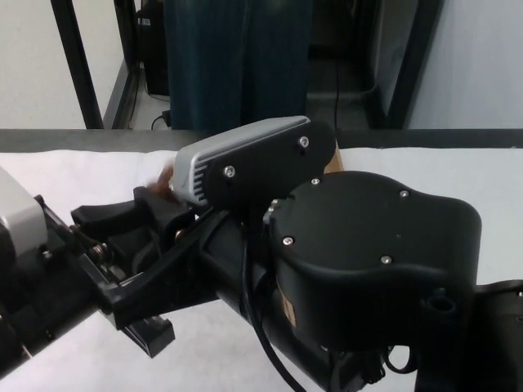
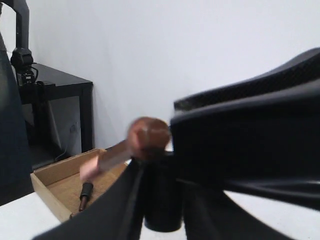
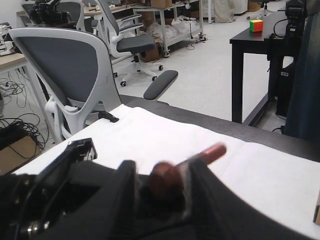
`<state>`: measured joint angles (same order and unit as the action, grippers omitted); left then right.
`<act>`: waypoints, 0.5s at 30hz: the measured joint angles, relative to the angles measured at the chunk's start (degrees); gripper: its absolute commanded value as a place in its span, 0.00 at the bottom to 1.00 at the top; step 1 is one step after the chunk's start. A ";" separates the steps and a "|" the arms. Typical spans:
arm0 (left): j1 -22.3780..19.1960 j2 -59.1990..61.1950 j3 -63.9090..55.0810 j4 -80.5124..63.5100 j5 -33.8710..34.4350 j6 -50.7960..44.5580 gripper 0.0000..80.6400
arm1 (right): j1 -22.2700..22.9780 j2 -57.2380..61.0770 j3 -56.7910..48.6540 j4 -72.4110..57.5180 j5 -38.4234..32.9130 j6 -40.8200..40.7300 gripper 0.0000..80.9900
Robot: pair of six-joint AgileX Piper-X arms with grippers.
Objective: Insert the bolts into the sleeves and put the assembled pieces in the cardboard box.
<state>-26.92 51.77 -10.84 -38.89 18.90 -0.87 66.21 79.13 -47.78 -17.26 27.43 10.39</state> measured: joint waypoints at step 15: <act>0.90 0.00 0.00 -0.04 -0.14 -0.52 0.01 | 0.00 0.00 0.00 -3.38 2.88 -14.27 0.41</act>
<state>-26.02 51.77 -10.84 -38.93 18.76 -1.38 66.21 79.13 -47.78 -20.64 30.31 -3.88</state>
